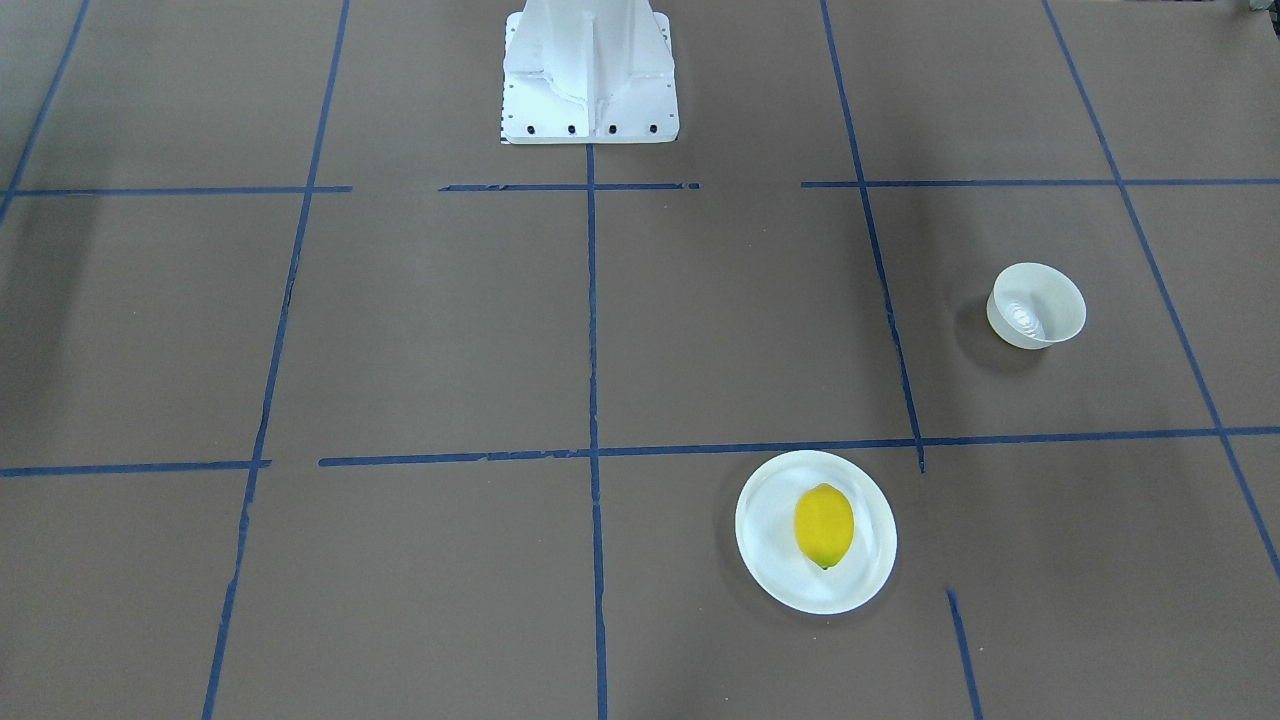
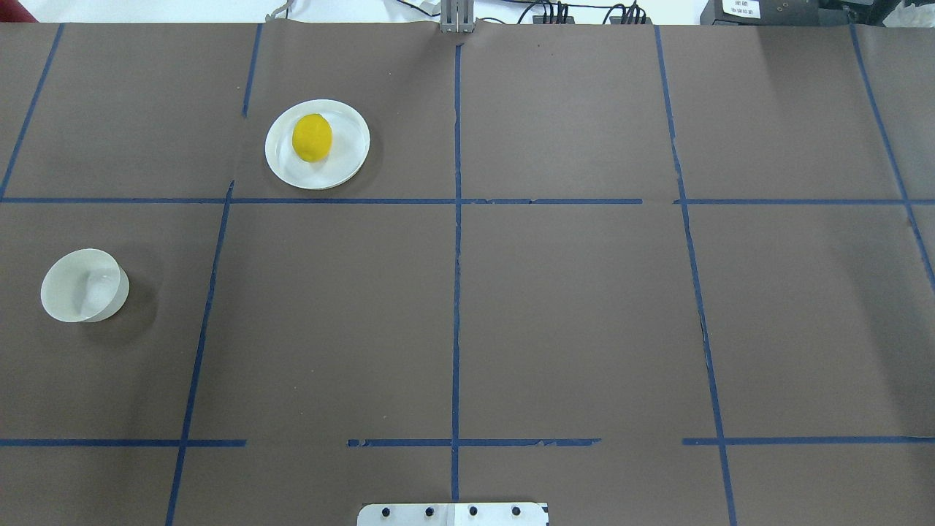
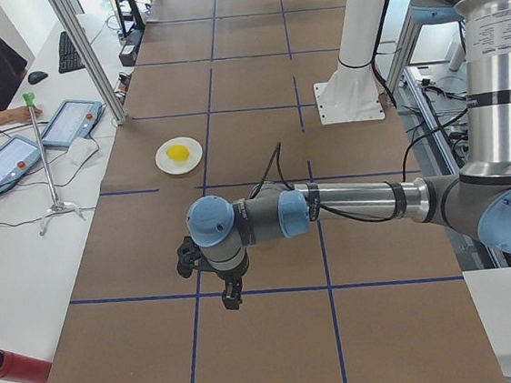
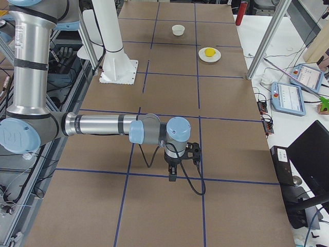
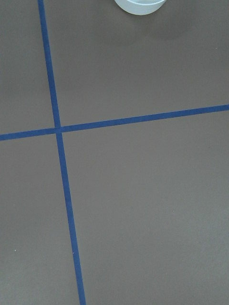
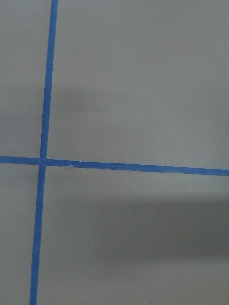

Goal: Move lemon from plate to bowl

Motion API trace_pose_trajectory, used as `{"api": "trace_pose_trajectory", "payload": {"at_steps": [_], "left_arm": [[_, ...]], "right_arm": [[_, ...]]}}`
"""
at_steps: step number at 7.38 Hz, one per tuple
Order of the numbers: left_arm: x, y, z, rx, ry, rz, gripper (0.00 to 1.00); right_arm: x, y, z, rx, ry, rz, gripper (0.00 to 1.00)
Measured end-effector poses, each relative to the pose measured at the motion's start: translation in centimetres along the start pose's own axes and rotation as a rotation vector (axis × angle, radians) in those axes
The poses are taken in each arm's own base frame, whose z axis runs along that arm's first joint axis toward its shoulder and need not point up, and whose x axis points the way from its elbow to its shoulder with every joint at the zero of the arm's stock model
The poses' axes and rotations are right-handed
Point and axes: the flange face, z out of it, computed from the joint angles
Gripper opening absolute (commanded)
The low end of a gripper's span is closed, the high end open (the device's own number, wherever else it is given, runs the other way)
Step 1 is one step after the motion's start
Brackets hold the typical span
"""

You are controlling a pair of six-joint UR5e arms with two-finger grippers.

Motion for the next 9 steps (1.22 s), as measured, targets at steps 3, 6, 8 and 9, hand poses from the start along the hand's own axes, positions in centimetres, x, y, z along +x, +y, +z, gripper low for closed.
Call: {"api": "trace_pose_trajectory", "payload": {"at_steps": [3,6,8,9], "left_arm": [[0.3,0.3,-0.3,0.007,-0.012,0.016,1.00],[0.6,0.5,-0.5,0.014,-0.010,0.020,1.00],[1.0,0.2,-0.7,0.026,-0.008,0.029,1.00],[1.8,-0.7,-1.1,0.057,-0.015,0.046,1.00]], "right_arm": [[0.0,0.0,0.0,0.000,0.000,0.000,1.00],[0.0,0.0,0.0,0.000,0.000,0.000,1.00],[0.0,0.0,0.0,0.000,0.000,0.000,1.00],[0.0,0.0,0.0,0.000,0.000,0.000,1.00]]}}
